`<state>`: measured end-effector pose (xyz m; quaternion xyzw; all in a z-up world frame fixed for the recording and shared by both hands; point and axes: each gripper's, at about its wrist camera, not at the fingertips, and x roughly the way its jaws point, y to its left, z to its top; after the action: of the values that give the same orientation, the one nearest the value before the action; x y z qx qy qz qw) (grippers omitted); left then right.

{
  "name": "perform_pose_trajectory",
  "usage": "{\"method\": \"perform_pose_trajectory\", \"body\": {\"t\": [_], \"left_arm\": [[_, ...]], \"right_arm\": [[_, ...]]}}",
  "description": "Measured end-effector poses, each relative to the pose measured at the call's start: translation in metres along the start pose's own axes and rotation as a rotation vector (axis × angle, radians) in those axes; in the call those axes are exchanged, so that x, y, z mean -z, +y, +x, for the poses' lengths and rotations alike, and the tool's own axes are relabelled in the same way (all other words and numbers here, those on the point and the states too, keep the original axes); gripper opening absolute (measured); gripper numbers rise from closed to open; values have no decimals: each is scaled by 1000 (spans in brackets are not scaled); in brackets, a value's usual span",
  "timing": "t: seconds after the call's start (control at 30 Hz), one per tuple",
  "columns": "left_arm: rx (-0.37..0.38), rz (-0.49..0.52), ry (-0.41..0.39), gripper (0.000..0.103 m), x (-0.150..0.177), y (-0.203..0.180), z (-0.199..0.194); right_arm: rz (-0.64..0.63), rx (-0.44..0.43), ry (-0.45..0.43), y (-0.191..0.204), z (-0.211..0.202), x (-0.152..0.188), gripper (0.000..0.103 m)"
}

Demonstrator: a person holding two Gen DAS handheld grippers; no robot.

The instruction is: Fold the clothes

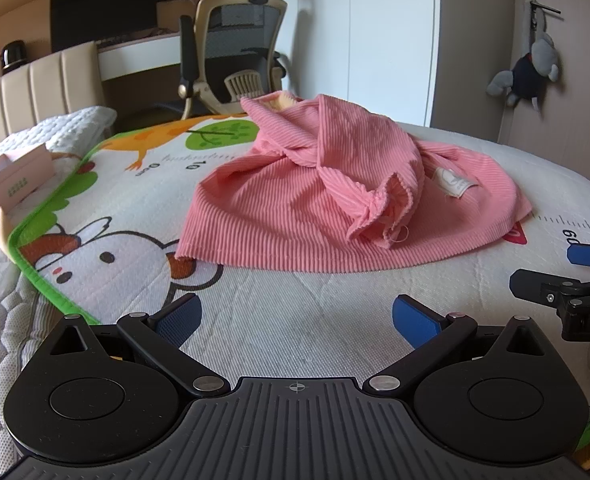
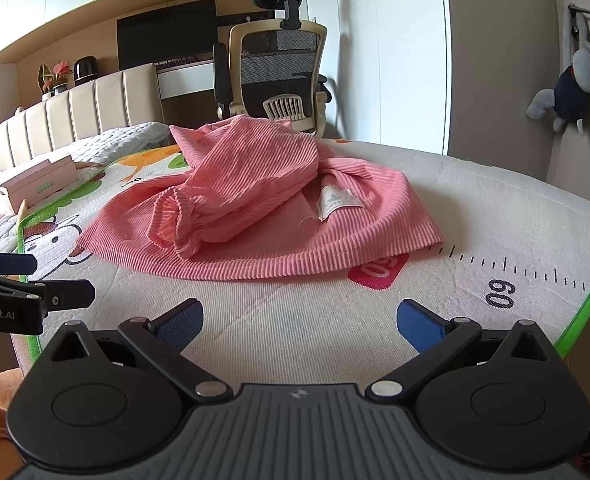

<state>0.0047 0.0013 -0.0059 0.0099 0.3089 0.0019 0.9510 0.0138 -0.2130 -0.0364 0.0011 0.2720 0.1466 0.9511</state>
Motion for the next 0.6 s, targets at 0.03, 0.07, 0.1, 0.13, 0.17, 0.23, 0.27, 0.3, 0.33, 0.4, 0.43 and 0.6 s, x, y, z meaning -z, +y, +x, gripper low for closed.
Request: {"method": "perform_pose_trajectory", "body": {"t": [0.03,0.07,0.1,0.13,0.17,0.23,0.27,0.3,0.33,0.4,0.43,0.6], "left_arm": [[0,0,1,103,0,0,0],[0,-1,2,103,-1,0,0],[0,-1,2,103,-1,1,1],[1,1,4,103,-3,2,1],[5,2,6,103,-6,3,3],[24,2,16,103,-16,8,8],[36,4,16,103,-23,10,12],[45,7,8,103,-32,14,16],[55,9,0,103,-41,17,20],[86,-4,-11,103,-61,26,33],[101,-10,-17,103,-72,31,39],[163,-16,-31,103,-116,49,81]], "right_arm": [[0,-1,0,0,0,0,103],[-1,-3,-1,0,0,-1,103],[-2,-6,-2,-1,0,-2,103],[-3,-10,-3,-1,0,-3,103],[-4,-20,-6,-1,0,-6,103],[0,-52,-3,-5,4,-15,103],[3,-69,1,-8,6,-20,103],[17,-90,12,-12,9,-25,103],[50,-118,35,-18,14,-29,103],[121,-172,84,-30,23,-35,103],[165,-196,115,-37,28,-34,103],[291,-280,172,-58,38,-27,103]]}}
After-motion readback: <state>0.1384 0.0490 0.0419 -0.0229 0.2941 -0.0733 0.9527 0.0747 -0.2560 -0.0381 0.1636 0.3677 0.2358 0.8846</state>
